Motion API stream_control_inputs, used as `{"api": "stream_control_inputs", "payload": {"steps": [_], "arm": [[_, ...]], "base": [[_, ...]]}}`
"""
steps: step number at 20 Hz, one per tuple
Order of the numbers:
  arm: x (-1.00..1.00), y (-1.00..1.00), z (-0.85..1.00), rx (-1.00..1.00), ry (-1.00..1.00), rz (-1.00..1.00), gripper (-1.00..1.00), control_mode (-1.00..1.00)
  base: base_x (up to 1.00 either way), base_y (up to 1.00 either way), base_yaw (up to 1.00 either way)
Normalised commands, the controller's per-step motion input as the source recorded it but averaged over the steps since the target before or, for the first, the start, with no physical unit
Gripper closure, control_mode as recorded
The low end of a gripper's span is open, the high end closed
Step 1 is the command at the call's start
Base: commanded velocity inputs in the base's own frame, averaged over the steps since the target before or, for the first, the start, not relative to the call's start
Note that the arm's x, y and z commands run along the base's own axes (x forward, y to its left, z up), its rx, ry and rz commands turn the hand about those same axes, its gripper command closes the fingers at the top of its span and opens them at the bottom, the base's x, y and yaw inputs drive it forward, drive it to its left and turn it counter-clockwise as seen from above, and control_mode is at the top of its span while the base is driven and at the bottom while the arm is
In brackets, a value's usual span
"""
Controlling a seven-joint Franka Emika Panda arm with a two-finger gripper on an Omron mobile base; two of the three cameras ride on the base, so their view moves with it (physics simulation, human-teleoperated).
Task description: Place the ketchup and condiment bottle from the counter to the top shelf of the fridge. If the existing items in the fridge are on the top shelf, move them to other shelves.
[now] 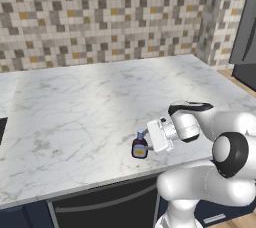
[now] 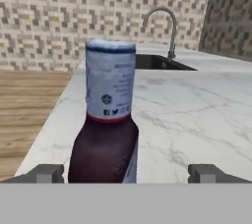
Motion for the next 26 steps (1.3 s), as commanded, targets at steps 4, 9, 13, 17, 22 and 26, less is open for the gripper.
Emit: {"api": "stream_control_inputs", "payload": {"steps": [4, 9, 13, 17, 22, 26], "arm": [[-0.03, 0.01, 0.0, 0.0, 0.0, -0.01, -1.0, -1.0], [-0.02, 0.09, -0.03, 0.0, 0.0, 0.0, -1.0, -1.0], [0.0, 0.09, -0.09, 0.0, 0.01, 0.0, -1.0, -1.0], [0.03, 0.04, -0.1, 0.0, 0.03, 0.0, 1.0, -1.0], [0.0, 0.01, 0.03, 0.0, 0.0, 0.0, 1.0, -1.0], [-0.31, -0.14, 0.66, 0.03, -0.03, -0.04, 1.0, -1.0]], "base": [[0.0, 0.0, 0.0], [0.0, 0.0, 0.0], [0.0, 0.0, 0.0], [0.0, 0.0, 0.0], [0.0, 0.0, 0.0], [0.0, 0.0, 0.0]]}}
